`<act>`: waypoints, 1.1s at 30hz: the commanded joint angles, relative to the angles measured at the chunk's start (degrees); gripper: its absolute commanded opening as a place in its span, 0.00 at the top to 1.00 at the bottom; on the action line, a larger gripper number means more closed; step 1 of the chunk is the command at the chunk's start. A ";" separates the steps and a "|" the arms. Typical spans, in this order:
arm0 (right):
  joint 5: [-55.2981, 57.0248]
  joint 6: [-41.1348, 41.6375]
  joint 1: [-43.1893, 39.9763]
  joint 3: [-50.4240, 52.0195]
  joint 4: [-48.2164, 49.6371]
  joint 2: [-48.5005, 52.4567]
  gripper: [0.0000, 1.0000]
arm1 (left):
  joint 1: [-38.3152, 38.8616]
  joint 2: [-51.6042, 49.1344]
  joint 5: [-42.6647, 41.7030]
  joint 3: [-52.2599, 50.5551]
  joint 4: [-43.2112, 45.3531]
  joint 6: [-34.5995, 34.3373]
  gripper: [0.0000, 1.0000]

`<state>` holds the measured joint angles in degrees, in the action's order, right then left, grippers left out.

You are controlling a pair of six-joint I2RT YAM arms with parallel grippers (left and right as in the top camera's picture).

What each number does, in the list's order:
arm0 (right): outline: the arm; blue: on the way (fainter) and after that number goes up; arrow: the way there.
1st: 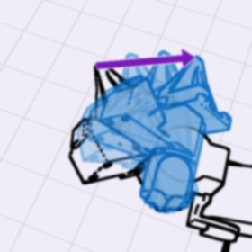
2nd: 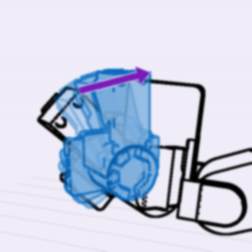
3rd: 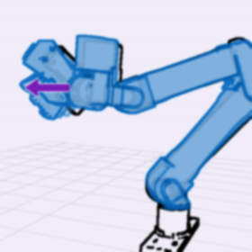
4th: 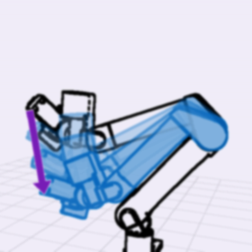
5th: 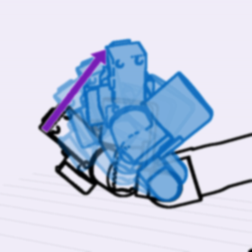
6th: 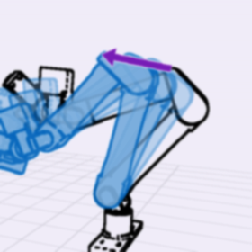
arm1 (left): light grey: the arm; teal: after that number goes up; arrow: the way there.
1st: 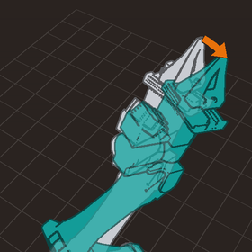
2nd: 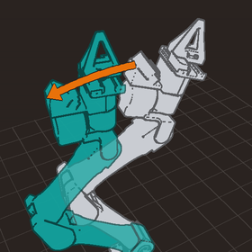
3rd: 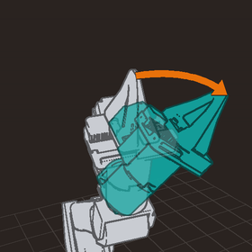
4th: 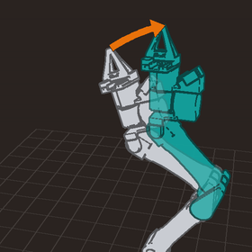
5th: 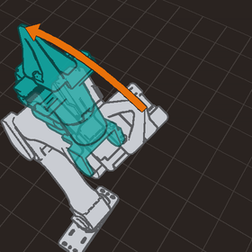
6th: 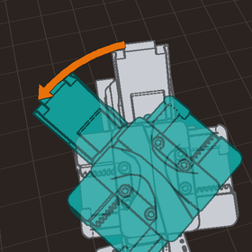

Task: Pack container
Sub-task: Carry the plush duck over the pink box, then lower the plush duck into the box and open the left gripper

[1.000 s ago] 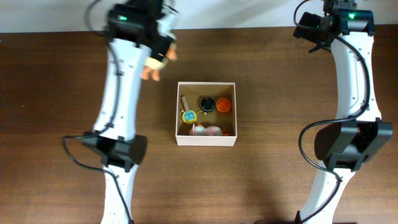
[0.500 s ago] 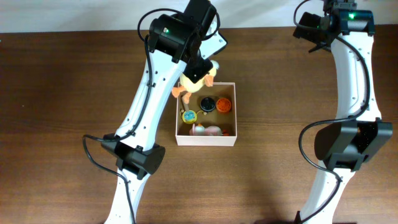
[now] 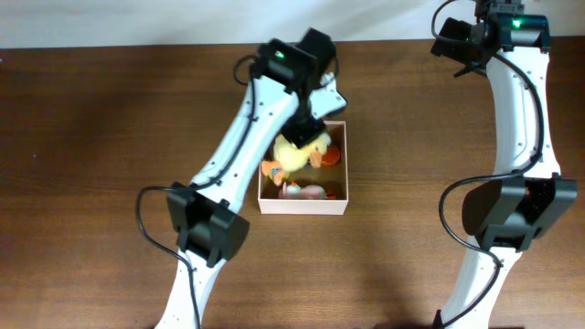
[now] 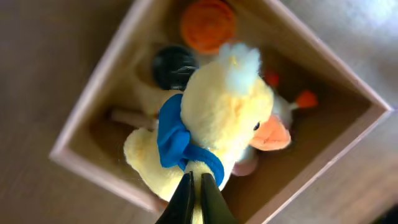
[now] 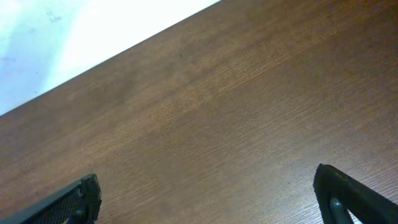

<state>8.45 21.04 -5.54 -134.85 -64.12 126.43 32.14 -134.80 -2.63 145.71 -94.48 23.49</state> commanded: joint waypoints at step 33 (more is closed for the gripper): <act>-0.11 0.68 0.26 -0.04 0.04 0.63 0.01 | -1.22 0.13 4.39 -15.85 8.96 3.26 0.98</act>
<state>8.45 21.04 -5.54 -134.82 -64.12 126.48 31.22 -134.80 1.15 130.48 -86.54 25.78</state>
